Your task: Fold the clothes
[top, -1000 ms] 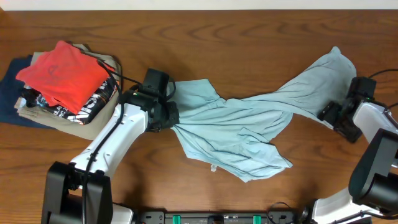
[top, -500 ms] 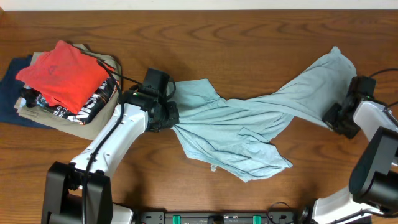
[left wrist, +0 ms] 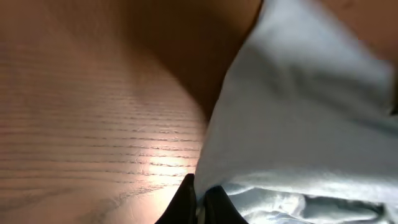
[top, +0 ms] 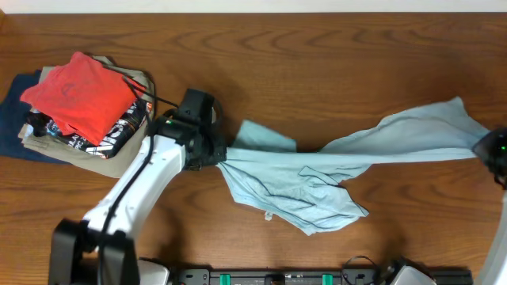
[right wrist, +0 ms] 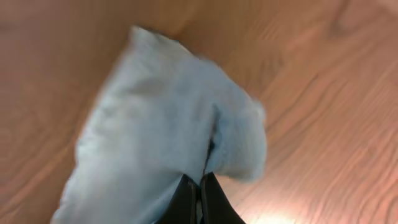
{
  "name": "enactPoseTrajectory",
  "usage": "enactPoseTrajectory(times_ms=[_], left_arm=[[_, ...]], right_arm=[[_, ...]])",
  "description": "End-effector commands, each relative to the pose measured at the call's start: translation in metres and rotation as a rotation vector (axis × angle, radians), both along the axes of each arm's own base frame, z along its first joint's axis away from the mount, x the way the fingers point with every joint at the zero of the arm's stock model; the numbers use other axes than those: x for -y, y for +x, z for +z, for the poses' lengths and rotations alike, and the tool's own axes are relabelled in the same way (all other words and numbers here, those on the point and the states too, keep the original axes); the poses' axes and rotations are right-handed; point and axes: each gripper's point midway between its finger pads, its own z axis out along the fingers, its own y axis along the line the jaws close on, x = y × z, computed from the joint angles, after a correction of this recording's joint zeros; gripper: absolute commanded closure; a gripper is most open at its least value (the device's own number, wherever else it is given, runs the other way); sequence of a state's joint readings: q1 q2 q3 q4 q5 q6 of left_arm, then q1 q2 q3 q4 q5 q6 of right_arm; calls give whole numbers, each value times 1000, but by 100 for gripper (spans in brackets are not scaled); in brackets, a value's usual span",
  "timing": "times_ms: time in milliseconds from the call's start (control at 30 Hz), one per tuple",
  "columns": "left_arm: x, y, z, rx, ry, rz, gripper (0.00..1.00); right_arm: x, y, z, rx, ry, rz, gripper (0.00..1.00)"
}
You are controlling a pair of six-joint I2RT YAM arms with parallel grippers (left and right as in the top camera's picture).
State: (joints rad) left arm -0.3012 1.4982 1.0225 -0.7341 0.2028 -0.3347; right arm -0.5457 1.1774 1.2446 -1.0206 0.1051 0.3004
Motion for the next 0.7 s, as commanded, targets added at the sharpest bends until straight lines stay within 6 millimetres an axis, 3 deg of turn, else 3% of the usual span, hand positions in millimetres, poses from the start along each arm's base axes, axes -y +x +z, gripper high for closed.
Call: enactPoseTrajectory(times_ms=[0,133,233,367,433,500,533,567,600,633,667], left_arm=[[-4,7,27,113,-1,-9,94],[-10,28,48,251,25,19,94],[-12,53,60,361,42,47,94],[-14,98,77,543,62,104,94],[-20,123,86,641,82,155,94],[-24,140,90,696,69,186,94],[-27,146,91,708,58,212,93],[-32,150,89,710,49,242,85],[-37,152,86,699,45,268,66],[-41,153,83,688,40,280,46],[-43,152,78,669,30,277,36]], right_arm=[[-1,8,14,42,-22,76,99],[-10,47,30,189,-11,176,99],[-19,98,53,361,-35,295,99],[-15,176,91,630,-126,338,99],[-12,205,99,729,-160,350,98],[-5,228,90,784,-130,323,75],[-1,235,79,788,-89,294,59],[3,240,66,779,-46,269,33],[3,244,54,763,-13,267,8],[3,246,43,740,12,276,1],[4,245,29,703,39,274,1]])
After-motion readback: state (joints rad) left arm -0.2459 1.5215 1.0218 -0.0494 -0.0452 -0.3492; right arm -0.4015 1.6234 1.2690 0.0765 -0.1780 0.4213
